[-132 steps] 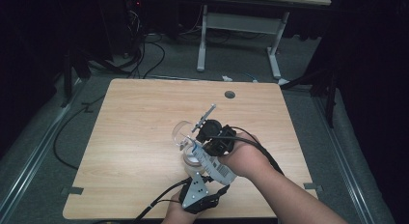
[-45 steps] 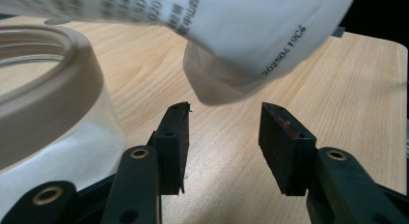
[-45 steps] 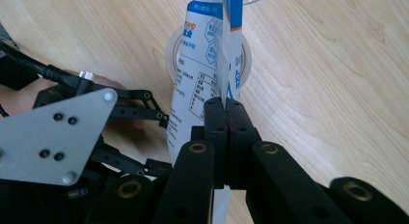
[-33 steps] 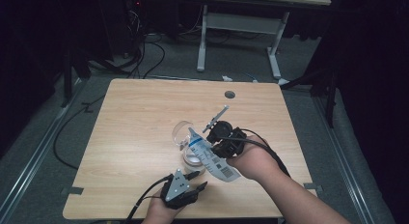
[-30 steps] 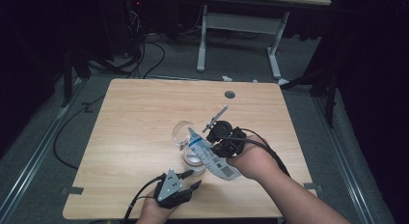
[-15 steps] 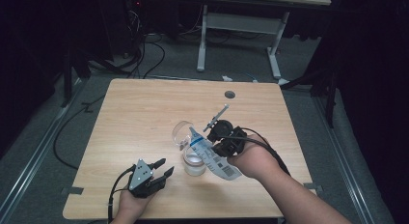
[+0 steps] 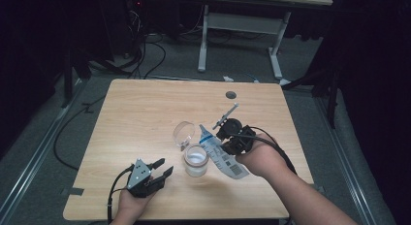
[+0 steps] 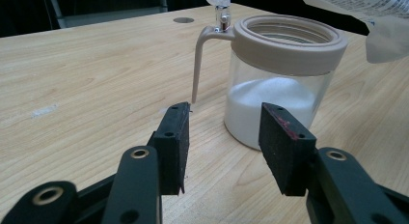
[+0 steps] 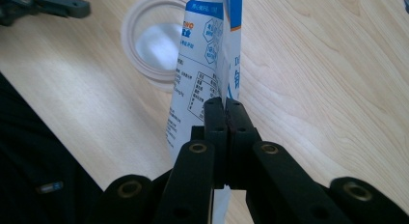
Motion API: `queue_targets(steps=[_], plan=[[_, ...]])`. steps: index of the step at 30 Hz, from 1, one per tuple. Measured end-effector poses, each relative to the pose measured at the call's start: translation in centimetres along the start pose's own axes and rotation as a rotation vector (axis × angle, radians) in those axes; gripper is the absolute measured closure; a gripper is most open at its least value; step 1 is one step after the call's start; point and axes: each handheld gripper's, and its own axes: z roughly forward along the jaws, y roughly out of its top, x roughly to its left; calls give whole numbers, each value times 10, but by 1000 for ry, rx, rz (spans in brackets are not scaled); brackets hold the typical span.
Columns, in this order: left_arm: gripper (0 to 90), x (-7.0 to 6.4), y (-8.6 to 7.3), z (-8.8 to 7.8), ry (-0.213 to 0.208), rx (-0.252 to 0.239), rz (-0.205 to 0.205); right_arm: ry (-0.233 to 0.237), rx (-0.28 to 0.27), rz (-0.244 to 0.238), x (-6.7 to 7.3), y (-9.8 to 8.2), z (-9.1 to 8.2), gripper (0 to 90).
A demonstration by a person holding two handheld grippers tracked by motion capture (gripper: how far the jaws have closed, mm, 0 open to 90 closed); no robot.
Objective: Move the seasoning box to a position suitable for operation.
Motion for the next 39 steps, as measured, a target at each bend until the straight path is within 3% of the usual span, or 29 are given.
queue_targets(steps=[20,30,39], plan=[[546,2,-1,1,4,-2,-8,-63,51,95,-37,-26,32,899],[546,3,-2,1,11,2,-19,-117,59,158,-64,-44,39,899],[546,4,-3,1,20,3,-25,-138,40,170,-70,-54,48,899]])
